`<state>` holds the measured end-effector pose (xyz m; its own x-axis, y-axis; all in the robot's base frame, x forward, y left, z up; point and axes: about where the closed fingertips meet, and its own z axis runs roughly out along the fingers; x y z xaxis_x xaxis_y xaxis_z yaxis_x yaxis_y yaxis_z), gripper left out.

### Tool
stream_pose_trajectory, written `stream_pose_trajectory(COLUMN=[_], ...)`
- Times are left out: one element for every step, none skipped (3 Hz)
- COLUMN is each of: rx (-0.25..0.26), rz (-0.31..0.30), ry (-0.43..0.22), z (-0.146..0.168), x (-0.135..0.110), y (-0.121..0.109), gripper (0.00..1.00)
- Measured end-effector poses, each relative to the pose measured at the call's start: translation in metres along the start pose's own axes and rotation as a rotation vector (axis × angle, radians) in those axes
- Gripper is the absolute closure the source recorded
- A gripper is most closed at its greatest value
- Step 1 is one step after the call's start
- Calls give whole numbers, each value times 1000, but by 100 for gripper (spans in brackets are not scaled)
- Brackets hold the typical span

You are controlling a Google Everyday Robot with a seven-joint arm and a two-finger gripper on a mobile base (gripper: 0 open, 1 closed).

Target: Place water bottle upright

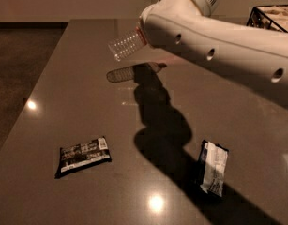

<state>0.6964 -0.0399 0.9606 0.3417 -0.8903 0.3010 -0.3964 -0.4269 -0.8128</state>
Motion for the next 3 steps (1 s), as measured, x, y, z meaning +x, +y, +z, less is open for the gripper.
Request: stream_pose_trajectory(rx=[26, 56, 56], rz=[-3, 11, 11], ry=[60, 99, 99], z=[16, 13, 13], x=[1, 12, 12], y=[10, 2, 2], gripper=[100, 100, 100])
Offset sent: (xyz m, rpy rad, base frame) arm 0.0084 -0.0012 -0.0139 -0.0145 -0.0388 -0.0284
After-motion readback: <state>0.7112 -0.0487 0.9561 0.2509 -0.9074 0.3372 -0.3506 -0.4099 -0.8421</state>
